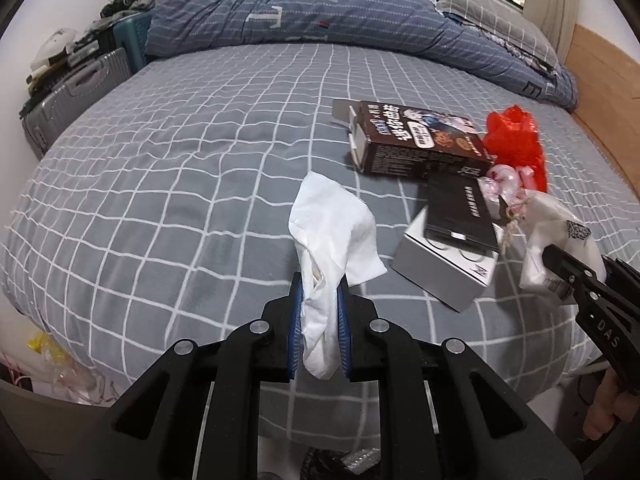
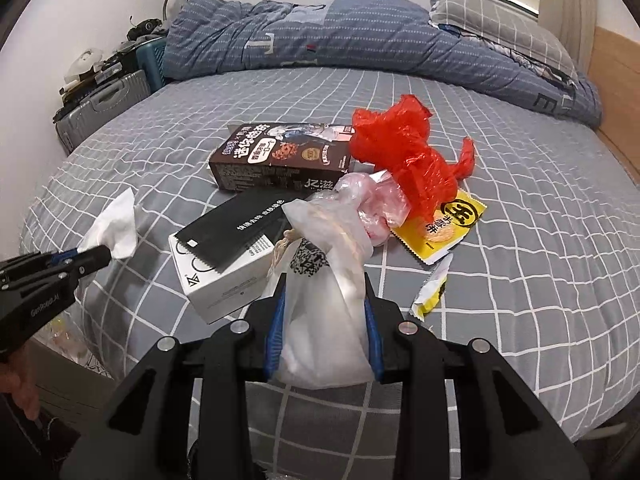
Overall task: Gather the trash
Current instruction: 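Lift the tissue and white bag and carry them toward the bin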
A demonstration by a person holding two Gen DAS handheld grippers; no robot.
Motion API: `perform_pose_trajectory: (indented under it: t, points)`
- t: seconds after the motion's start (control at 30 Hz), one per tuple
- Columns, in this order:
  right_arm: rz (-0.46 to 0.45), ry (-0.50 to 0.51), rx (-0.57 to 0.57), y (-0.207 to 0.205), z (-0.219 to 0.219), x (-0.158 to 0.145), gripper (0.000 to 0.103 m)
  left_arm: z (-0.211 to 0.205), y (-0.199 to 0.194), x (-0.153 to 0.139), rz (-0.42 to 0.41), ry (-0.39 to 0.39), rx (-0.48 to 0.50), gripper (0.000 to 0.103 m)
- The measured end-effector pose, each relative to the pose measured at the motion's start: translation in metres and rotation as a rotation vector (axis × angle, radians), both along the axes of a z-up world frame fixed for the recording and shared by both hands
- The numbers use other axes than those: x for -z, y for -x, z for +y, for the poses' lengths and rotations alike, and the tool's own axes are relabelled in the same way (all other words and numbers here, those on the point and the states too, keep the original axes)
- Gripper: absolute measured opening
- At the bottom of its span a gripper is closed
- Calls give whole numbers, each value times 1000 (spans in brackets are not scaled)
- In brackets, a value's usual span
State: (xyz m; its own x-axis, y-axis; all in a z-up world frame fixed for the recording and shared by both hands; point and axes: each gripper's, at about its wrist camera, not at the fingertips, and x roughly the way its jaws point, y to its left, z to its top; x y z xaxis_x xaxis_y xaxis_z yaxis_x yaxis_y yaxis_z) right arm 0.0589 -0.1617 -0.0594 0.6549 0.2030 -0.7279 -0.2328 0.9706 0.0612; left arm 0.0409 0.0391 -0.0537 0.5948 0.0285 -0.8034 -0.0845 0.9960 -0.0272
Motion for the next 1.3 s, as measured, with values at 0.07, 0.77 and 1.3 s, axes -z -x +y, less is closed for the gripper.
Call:
perform_pose_trajectory:
  t: [0.07, 0.77, 1.3]
  points:
    - [-6, -3, 3, 4, -2, -3, 32, -2, 5, -1, 1, 13, 4, 15]
    - [-34, 4, 10, 41, -10, -17, 32, -19, 48, -19, -32, 43, 19, 15]
    - [-23, -6, -2, 72, -14, -16, 32, -27, 83, -15, -31, 44, 40, 15]
